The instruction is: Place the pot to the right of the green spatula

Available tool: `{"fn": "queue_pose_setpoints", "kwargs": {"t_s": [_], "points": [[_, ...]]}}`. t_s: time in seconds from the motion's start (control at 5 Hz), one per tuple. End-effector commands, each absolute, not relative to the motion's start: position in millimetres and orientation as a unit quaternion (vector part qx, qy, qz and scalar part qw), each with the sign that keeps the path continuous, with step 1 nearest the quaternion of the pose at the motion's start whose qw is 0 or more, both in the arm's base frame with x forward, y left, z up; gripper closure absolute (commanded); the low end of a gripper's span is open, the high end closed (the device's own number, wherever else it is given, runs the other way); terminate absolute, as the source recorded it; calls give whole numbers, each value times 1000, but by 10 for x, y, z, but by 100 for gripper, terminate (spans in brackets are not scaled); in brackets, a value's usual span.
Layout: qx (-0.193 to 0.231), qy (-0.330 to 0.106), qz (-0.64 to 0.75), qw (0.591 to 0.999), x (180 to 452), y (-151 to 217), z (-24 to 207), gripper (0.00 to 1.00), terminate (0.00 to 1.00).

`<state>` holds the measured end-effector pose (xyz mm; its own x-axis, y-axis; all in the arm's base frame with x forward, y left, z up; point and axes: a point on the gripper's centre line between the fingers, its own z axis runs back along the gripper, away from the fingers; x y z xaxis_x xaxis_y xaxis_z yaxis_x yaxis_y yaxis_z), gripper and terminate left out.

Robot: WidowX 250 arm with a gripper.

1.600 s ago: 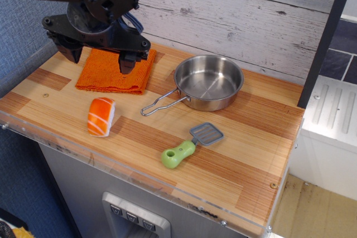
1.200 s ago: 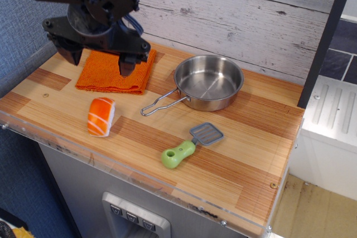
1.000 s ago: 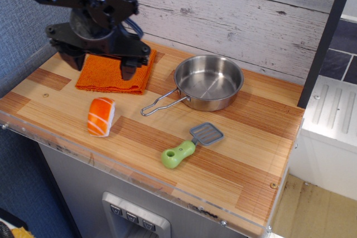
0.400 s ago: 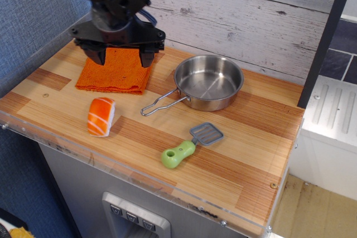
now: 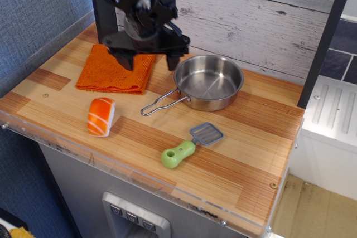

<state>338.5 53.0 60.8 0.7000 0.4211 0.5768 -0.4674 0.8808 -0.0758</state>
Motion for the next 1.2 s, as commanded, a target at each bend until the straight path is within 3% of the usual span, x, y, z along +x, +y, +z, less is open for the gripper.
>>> {"fn": "queue_pose_setpoints", "kwargs": {"t_s": [0.0, 0.2, 0.4, 1.0], "points": [[-27, -339, 286, 896, 3665, 345, 578, 0, 0], [-55, -331, 290, 896, 3701, 296, 495, 0, 0], [-54, -329, 295, 896, 3680, 274, 473, 100, 0], [-48, -329, 286, 899, 3588, 257, 542, 100, 0]]}}
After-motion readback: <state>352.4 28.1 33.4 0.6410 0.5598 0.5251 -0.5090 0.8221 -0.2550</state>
